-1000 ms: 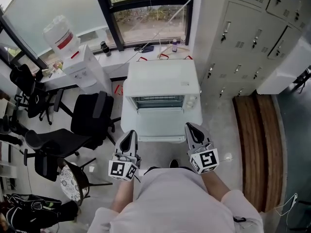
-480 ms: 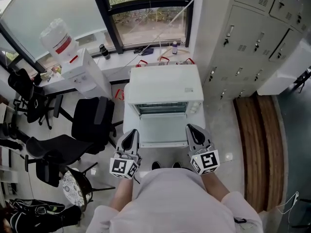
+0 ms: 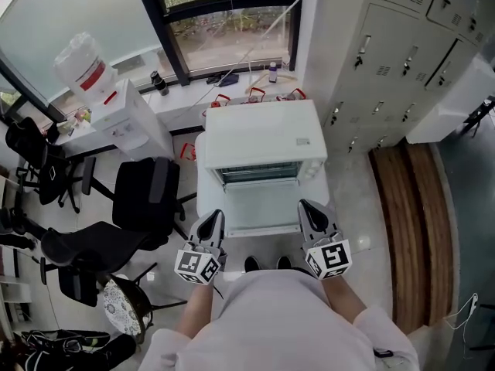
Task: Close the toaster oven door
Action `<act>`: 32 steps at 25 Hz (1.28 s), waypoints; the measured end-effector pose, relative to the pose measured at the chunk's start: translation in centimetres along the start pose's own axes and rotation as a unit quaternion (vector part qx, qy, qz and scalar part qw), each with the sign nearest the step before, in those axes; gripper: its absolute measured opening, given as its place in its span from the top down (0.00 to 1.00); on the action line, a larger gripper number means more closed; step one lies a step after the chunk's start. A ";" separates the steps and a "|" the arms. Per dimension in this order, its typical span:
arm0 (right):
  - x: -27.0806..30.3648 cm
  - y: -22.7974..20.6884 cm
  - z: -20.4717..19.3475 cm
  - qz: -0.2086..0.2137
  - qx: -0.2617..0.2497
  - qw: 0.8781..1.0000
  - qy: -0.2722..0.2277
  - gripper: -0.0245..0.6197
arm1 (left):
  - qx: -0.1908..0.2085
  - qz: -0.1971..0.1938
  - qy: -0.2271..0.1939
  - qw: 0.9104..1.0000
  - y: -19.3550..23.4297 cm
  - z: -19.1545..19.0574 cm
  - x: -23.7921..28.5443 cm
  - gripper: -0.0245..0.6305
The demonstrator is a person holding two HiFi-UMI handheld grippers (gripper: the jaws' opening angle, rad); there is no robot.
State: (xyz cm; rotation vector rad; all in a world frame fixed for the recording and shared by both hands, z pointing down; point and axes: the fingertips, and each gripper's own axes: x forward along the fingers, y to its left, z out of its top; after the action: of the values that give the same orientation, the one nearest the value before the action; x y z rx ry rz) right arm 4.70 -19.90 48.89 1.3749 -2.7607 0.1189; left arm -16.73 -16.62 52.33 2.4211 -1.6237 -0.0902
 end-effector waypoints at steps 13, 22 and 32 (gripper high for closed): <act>0.7 0.8 -1.1 0.004 0.001 1.000 0.019 0.95 | -0.144 -0.012 0.086 0.986 4.4 -12.0 -2.5 0.93; 1.4 1.0 -1.3 0.007 -0.004 1.000 0.027 0.95 | -0.312 -0.017 0.121 0.942 7.4 -18.5 -3.9 0.59; 1.4 0.5 -1.6 -0.005 -0.005 0.999 0.034 0.95 | -0.417 -0.005 0.184 0.890 10.1 -26.0 -4.8 0.52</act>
State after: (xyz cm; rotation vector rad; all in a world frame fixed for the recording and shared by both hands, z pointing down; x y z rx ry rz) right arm 3.49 -20.50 50.61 1.3568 -2.6945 0.1498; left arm -23.20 -11.97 79.53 1.6495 -1.0786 -0.2534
